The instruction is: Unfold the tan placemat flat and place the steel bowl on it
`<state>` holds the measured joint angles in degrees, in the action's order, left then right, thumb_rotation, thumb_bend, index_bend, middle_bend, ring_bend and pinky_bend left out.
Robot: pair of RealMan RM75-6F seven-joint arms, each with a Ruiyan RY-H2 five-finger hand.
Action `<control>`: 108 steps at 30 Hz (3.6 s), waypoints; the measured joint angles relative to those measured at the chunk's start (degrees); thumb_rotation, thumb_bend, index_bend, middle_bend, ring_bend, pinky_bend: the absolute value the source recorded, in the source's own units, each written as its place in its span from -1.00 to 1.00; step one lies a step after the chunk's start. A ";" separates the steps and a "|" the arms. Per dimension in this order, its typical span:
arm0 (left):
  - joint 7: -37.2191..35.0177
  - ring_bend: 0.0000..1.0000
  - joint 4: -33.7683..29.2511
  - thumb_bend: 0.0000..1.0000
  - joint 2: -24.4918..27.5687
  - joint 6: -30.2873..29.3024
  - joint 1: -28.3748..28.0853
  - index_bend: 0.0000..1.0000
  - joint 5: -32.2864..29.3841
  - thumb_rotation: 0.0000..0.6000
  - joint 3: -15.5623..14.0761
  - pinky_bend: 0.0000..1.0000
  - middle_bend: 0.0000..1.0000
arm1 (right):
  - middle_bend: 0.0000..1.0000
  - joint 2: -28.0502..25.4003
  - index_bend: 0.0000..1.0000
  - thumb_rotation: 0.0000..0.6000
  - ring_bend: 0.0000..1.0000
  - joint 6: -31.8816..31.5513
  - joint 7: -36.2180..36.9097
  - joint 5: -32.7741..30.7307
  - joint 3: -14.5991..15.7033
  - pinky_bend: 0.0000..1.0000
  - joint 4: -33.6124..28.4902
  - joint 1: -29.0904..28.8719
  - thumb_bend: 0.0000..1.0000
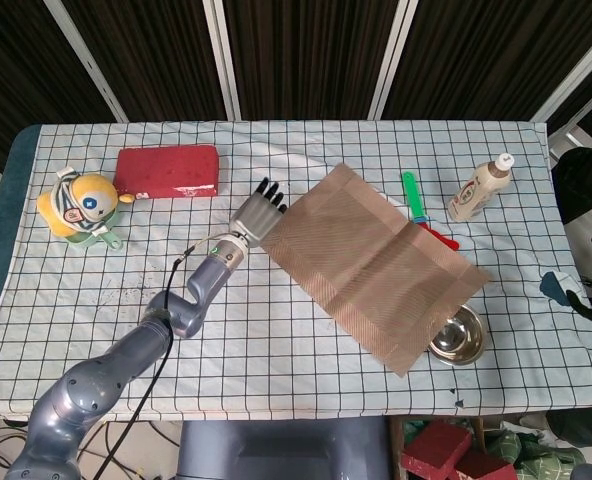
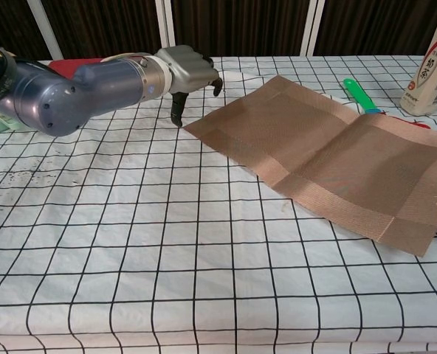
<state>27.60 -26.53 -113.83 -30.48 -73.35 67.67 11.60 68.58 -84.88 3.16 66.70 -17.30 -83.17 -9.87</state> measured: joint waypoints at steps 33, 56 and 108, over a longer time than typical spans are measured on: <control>-8.02 -0.95 11.93 -0.70 -7.97 0.84 -1.04 -0.34 5.97 1.00 -2.11 -0.81 -0.65 | -1.00 -0.38 -0.88 1.00 -0.94 1.70 1.47 -1.33 -1.60 -0.66 -0.38 0.37 -0.75; -11.68 -0.94 12.97 -0.17 -8.16 0.62 -0.94 -0.16 8.39 1.00 -2.28 -0.80 -0.58 | -1.00 -0.37 -0.83 1.00 -0.95 2.33 1.76 -1.81 -2.10 -0.66 -0.74 0.60 -0.73; -3.76 -0.89 -19.80 -0.18 7.17 -14.40 9.34 0.30 9.59 1.00 -3.54 -0.74 -0.48 | -1.00 -0.88 -0.81 1.00 -0.95 3.66 2.33 -1.95 -1.97 -0.66 -2.54 0.84 -0.72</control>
<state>23.84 -46.33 -106.66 -44.88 -64.01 77.25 8.05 67.70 -81.23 5.50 64.75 -19.27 -85.72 -9.03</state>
